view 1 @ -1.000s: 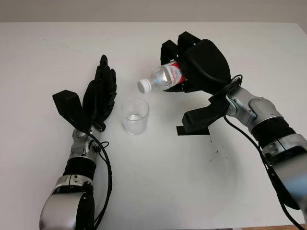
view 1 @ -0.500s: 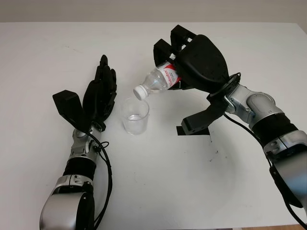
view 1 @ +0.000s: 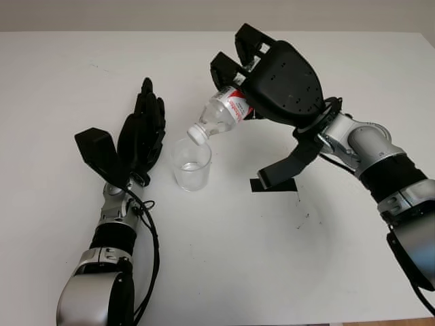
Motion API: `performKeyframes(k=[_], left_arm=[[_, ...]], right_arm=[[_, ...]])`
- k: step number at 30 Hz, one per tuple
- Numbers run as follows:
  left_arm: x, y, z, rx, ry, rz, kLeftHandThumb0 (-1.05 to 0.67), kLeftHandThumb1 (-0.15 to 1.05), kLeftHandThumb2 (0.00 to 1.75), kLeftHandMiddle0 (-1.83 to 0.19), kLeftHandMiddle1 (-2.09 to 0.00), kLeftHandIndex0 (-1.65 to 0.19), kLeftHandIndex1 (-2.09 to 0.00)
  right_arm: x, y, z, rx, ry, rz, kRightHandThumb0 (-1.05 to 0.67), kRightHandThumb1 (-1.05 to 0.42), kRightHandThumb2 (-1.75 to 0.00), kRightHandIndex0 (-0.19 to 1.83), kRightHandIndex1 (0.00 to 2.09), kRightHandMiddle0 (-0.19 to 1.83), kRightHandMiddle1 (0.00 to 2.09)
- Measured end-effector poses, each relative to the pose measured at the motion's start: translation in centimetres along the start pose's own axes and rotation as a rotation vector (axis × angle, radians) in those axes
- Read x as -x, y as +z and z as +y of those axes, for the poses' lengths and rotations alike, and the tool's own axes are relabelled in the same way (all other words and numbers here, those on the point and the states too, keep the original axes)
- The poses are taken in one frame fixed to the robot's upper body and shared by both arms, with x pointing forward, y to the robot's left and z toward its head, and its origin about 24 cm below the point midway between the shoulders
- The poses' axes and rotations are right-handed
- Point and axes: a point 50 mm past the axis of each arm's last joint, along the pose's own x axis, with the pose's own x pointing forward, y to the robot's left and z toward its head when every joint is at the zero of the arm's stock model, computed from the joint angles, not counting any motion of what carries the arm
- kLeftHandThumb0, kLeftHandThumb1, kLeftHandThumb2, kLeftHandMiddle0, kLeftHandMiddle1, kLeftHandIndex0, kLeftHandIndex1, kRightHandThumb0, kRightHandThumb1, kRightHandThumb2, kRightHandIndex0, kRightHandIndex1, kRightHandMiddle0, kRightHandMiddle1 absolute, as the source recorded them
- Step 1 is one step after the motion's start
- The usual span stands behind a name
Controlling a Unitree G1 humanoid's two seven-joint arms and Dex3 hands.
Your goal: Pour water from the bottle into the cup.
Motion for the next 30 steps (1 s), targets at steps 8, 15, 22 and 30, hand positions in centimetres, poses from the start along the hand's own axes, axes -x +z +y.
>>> performKeyframes(k=[8,15,22,30], left_arm=[[-0.03,-0.03,-0.02,-0.001,0.001,-0.002,-0.84,1.05,0.64,0.19,0.00,0.19,0.00],[-0.05,-0.06,-0.01,0.000,0.005,0.002,-0.85,1.05,0.63,0.19,0.00,0.19,0.00],[-0.05,-0.09,-0.03,0.003,0.001,0.006,-0.85,1.05,0.62,0.19,0.00,0.19,0.00],[-0.11,-0.08,-0.08,0.007,-0.001,0.007,-0.85,1.05,0.62,0.19,0.00,0.19,0.00]], right_arm=[[-0.28,0.02,-0.15,0.012,-0.011,-0.018,-0.56,-1.05,-0.54,1.28,2.09,0.78,2.09],[-0.27,0.07,-0.11,0.022,-0.015,-0.020,-0.56,-1.05,-0.54,1.28,2.09,0.80,2.09],[-0.51,-0.04,-0.31,-0.103,-0.055,0.067,-0.56,-1.05,-0.44,1.31,2.09,0.89,2.09],[-0.12,0.38,-0.25,-0.655,-0.029,0.449,-0.49,-1.05,-0.47,1.38,2.09,0.93,2.09]])
